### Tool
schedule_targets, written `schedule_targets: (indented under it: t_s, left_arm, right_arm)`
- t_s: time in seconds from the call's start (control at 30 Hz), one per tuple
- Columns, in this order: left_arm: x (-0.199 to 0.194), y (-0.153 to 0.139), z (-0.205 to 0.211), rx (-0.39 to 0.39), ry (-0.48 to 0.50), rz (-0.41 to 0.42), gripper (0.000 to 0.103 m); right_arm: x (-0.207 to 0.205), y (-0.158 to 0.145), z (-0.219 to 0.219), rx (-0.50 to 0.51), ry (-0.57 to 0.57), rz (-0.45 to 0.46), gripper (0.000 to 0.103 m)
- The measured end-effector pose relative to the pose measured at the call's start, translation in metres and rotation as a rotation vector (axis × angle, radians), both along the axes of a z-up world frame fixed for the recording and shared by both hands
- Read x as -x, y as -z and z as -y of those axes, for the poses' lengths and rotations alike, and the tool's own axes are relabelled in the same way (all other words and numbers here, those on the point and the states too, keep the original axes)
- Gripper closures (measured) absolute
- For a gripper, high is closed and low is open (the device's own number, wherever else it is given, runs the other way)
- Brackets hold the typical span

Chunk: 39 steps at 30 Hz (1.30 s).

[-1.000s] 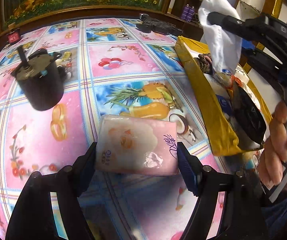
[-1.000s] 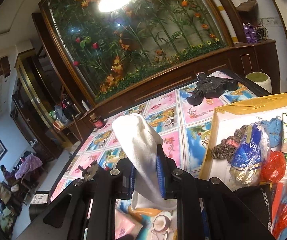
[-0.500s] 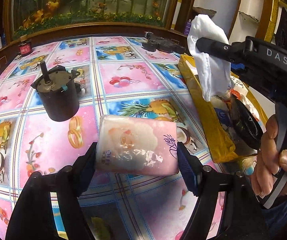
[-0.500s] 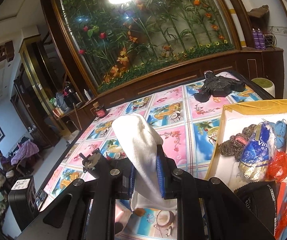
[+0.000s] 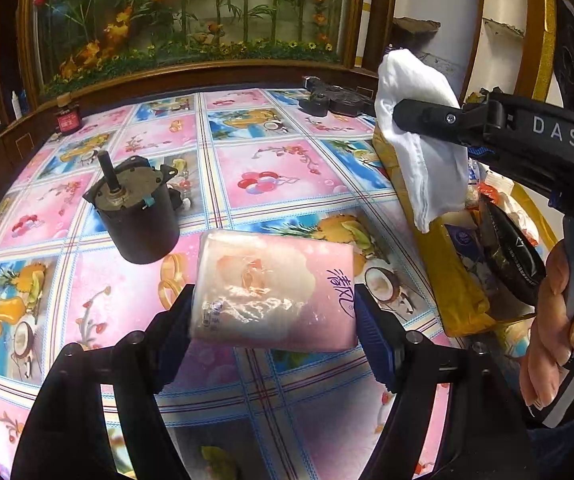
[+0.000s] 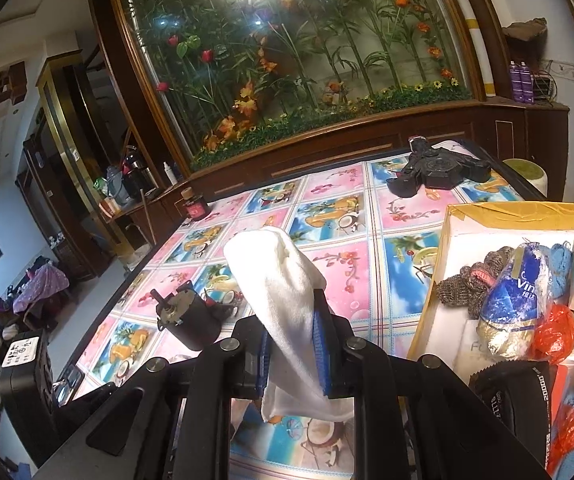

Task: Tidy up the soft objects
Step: 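Lift the pink pack with the left gripper while the right holds the white towel aloft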

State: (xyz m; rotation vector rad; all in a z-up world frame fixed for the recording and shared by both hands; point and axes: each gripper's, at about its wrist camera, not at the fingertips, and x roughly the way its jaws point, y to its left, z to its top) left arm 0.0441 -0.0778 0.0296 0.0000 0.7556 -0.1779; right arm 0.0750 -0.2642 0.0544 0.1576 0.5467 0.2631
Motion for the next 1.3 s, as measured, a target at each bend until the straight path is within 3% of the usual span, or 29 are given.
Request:
schedule_targets:
  t_s: [0.37,1.3]
  left_arm:
    - [0.0,-0.002,0.007,-0.084,-0.018,0.04,0.029]
    - [-0.008,-0.007,0.022,-0.119,-0.004,0.062,0.029]
  right_arm:
    - [0.002,-0.003,0.001,-0.003,0.008,-0.007,0.085]
    - [0.007,-0.008,0.016,-0.038,0.046,-0.007,0.085]
